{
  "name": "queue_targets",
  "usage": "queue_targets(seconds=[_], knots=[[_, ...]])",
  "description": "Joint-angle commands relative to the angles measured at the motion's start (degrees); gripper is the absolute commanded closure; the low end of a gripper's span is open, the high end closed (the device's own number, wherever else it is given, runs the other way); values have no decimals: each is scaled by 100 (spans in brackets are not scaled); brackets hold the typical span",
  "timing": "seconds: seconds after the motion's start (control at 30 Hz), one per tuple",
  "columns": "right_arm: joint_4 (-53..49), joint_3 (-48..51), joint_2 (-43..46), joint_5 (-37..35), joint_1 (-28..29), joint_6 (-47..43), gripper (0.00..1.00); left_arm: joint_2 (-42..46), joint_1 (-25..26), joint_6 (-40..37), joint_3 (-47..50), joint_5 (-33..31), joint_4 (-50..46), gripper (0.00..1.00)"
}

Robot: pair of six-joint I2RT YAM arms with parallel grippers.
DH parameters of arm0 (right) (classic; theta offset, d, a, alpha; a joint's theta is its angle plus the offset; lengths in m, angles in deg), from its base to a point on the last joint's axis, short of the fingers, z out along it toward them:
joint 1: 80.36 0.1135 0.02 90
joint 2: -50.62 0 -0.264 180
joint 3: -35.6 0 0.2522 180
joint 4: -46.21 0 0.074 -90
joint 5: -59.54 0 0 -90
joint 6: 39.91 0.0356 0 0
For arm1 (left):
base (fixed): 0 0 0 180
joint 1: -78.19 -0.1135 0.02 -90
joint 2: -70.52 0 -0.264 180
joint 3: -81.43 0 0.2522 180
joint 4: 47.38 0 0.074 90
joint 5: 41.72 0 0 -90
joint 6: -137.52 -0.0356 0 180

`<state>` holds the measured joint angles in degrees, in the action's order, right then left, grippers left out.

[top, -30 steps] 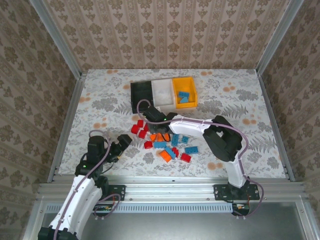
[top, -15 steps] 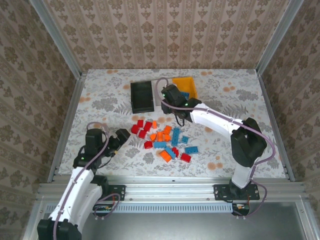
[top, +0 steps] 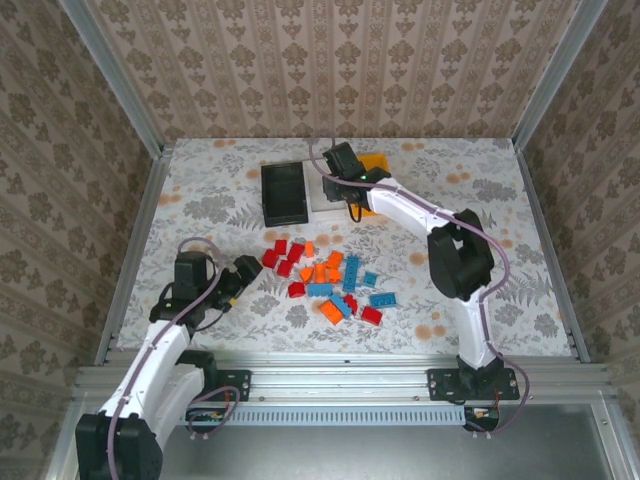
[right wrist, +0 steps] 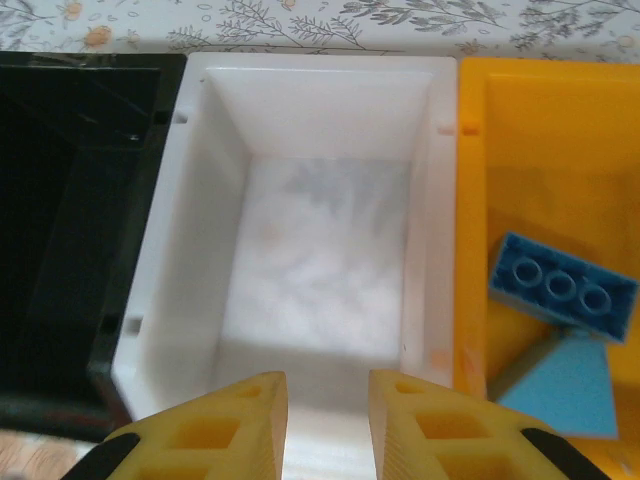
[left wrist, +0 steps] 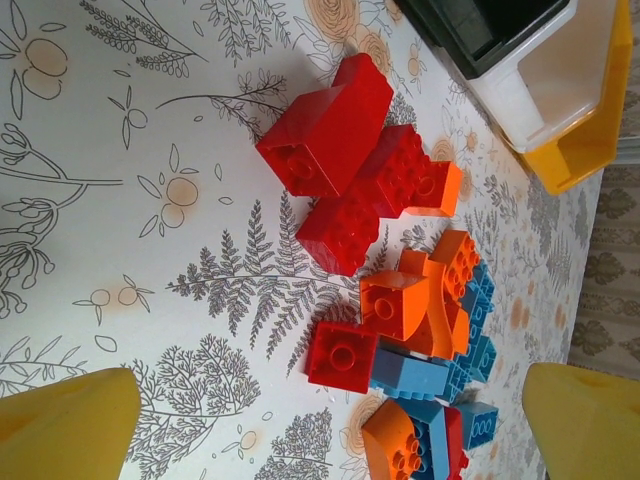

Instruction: Sort the legos into containers by color

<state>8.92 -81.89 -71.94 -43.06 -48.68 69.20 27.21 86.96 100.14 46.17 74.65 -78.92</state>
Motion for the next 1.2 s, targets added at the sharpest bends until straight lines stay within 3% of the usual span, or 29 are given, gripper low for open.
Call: queue_targets(seconds=[0.0,0.13,0.23,0.4,0.63,1.17], knots=[[-502,-499,-407,117,-39,-153,72,-28,-69,-155,14,125,70,0],[-171,89,57,329,64,89,70,-50,-78,-136,-20,88,122,0],[128,953,744,275,415,387,56,-117,-83,-75,-23,96,214,0],[-11,1739,1145,154,1127,689,47,-263,-76,79,49,196,410,0],[40,1921,761,219,1532,963,53,-189,-78,181,108,348,363,0],[201,1682,31,188,1422,953,65,876,-91,277,326,167,-86,0]])
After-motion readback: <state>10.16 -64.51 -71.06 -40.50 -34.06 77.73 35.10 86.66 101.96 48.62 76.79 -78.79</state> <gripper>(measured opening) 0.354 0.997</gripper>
